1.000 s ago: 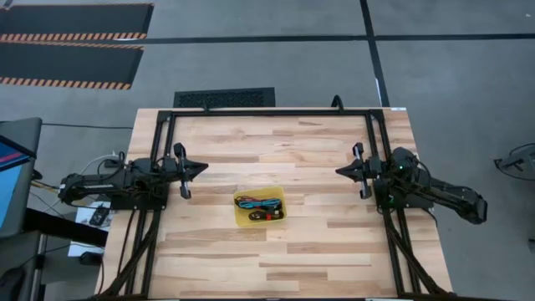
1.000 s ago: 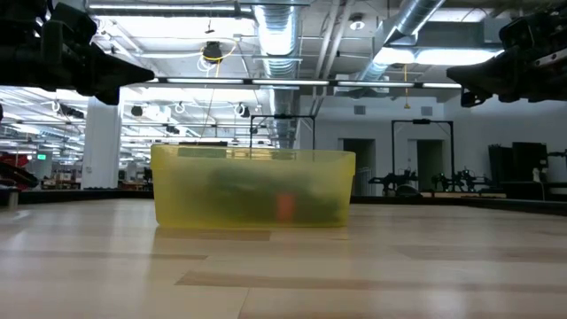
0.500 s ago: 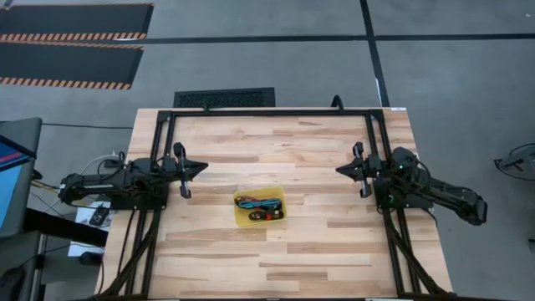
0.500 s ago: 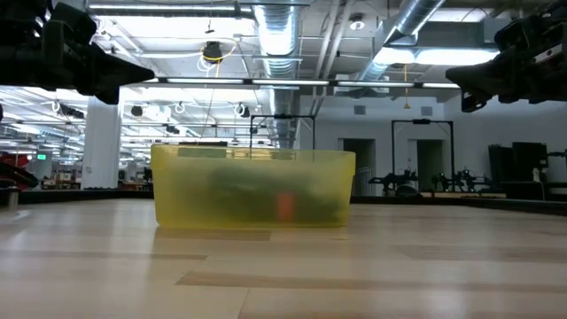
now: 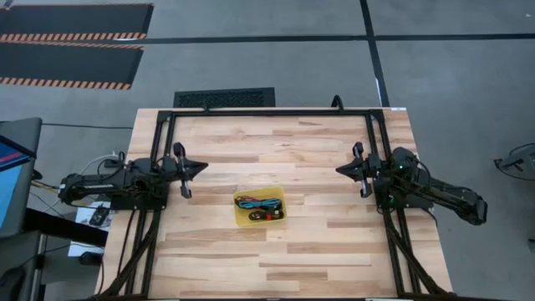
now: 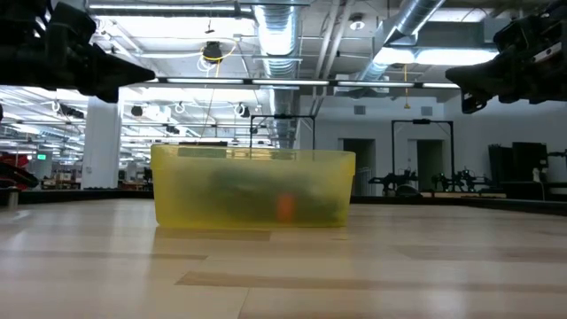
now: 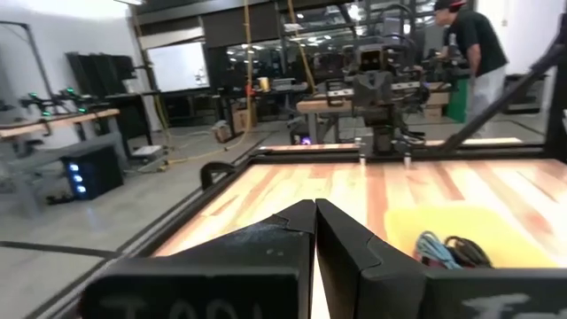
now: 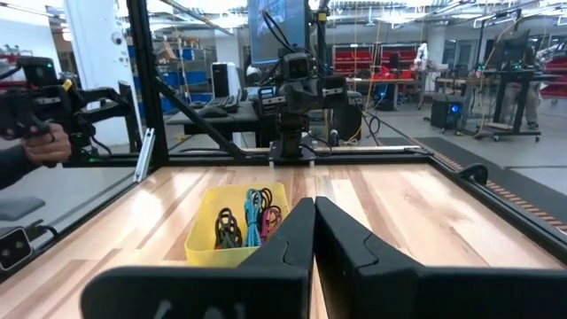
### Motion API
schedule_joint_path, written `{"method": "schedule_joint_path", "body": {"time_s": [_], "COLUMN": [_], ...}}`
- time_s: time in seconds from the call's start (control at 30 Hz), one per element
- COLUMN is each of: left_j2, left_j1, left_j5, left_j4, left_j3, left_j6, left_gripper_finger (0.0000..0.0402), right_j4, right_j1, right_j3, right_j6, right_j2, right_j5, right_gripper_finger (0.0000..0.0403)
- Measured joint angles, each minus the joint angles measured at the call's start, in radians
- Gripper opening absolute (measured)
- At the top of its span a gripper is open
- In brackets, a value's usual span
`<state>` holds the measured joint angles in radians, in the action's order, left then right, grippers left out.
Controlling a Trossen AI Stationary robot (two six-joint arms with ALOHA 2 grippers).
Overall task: Pick and place USB-C Cables
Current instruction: Return to Home Position
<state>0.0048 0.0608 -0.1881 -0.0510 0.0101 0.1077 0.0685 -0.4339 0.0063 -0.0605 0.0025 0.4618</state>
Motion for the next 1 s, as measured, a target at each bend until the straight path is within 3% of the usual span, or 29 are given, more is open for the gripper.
{"method": "schedule_joint_path", "body": {"time_s": [0.6, 1.0], "left_j2": [0.0, -0.001], "left_j1": [0.001, 0.001], "left_j5": [-0.038, -0.041], "left_j4": [-0.016, -0.117], "left_j3": [0.0, 0.0], "left_j6": [0.017, 0.04], "left_gripper_finger": [0.0, 0.0], "right_j4": [0.0, 0.0], "right_j1": [0.0, 0.0], "right_j3": [0.0, 0.0], "right_j6": [-0.001, -0.001], "right_j2": [0.0, 0.0], "right_j5": [0.0, 0.0], "right_gripper_finger": [0.0033, 0.0033]}}
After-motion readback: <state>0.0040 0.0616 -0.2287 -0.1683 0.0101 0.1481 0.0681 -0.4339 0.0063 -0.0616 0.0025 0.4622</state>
